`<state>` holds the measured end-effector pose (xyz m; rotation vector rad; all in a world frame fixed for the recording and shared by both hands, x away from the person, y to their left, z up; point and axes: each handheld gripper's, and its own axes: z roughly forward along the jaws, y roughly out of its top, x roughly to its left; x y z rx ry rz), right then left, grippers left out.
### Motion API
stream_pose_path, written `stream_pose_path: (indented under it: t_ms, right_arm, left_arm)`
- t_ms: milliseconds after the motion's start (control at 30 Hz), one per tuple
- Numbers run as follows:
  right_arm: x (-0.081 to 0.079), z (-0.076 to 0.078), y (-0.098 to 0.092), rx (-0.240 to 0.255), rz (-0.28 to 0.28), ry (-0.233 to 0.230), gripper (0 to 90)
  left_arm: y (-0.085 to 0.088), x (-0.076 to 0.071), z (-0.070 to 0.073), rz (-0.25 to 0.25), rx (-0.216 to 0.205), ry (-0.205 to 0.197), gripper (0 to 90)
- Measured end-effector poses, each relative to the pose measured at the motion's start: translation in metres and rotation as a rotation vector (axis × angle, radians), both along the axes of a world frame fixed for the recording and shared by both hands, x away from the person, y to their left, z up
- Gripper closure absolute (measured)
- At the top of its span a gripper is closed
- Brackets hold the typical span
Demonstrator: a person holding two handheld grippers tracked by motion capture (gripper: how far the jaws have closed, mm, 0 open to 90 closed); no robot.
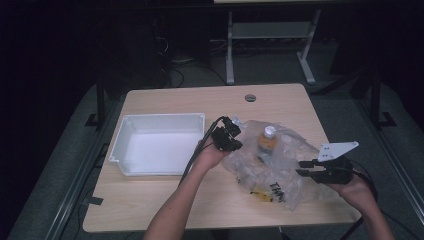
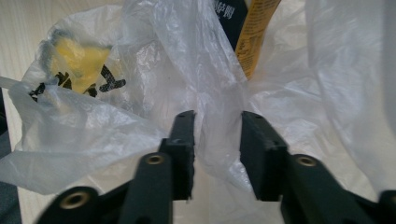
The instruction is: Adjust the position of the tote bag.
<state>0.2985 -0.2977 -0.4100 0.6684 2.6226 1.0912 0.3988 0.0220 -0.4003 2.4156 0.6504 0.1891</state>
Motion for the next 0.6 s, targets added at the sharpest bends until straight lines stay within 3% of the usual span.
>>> stream_pose_path:
  t_ms: [200, 267, 367, 600]
  right_arm:
    - [0.0, -0.004, 0.006, 0.011, 0.025, 0.023, 86.7]
    - [-0.002, -0.003, 0.008, 0.019, 0.036, 0.022, 87.5]
    - [-0.004, 0.001, 0.012, 0.035, 0.054, 0.013, 87.9]
    - [-0.006, 0.014, 0.029, 0.061, 0.104, -0.029, 88.2]
  left_arm:
    - [0.005, -0.006, 0.011, -0.014, -0.044, -0.006, 76.9]
    - [0.009, -0.009, 0.017, -0.027, -0.049, -0.016, 71.0]
    - [0.019, -0.018, 0.031, -0.043, -0.089, -0.028, 67.2]
    - [0.038, -0.036, 0.051, -0.073, -0.105, -0.061, 57.3]
